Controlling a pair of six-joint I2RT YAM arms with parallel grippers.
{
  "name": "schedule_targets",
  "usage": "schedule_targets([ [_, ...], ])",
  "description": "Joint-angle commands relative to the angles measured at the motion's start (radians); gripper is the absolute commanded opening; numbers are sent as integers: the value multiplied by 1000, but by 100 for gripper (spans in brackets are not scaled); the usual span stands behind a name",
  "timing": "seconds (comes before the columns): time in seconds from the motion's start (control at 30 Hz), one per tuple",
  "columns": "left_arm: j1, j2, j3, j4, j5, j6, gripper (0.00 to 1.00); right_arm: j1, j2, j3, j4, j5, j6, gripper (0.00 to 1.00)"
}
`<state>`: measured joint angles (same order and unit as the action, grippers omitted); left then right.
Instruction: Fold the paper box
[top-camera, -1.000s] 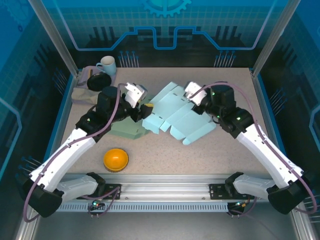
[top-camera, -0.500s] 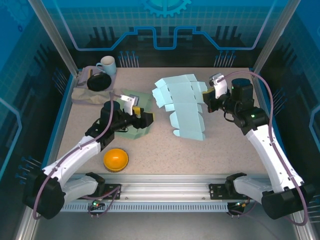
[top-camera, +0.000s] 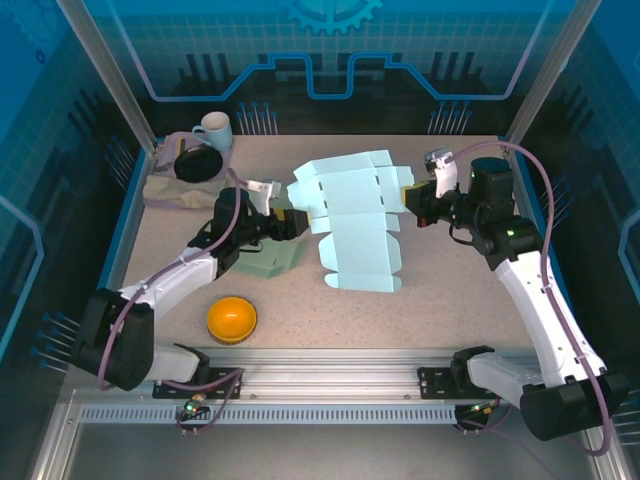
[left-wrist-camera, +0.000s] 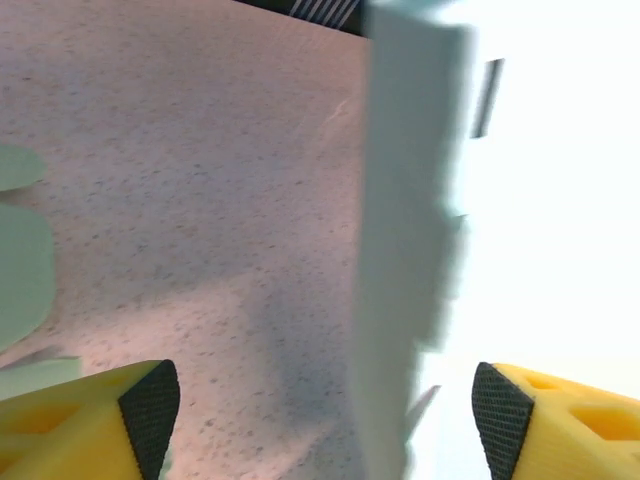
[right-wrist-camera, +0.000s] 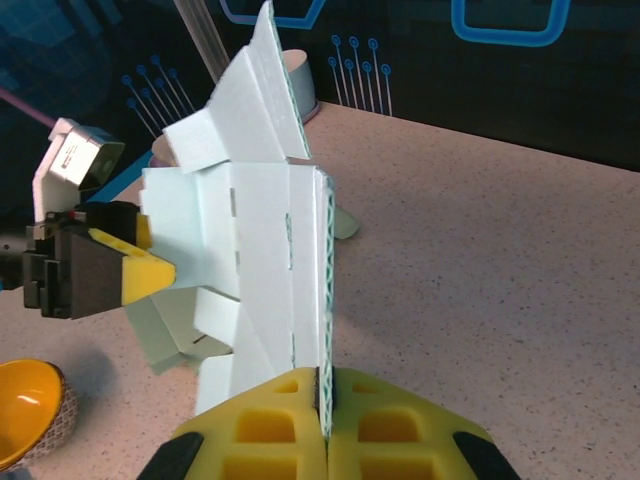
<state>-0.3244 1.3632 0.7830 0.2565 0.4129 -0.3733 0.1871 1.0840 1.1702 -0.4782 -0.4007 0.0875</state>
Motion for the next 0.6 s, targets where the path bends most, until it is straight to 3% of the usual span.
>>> schedule_targets([
  [0.0,-1,20,39,86,116,-29,76,-23,5,-21,7,-61,30,0],
  [0.07,-1,31,43,86,138,-29,66,-26,11,-31,16,-67,39,0],
  [0.17,0,47,60,37,117,-23,39,-30,20,-41,26,-70,54,0],
  [0.3,-1,81,94,-33,101,-6,16,-38,37,-40,21,-75,72,0],
  [0.37,-1,101,111,-73,89,9,0,-41,45,-35,9,-70,70,0],
  [0.57,-3,74,149,-250,44,1,0,-43,78,-6,-105,93,46,0],
])
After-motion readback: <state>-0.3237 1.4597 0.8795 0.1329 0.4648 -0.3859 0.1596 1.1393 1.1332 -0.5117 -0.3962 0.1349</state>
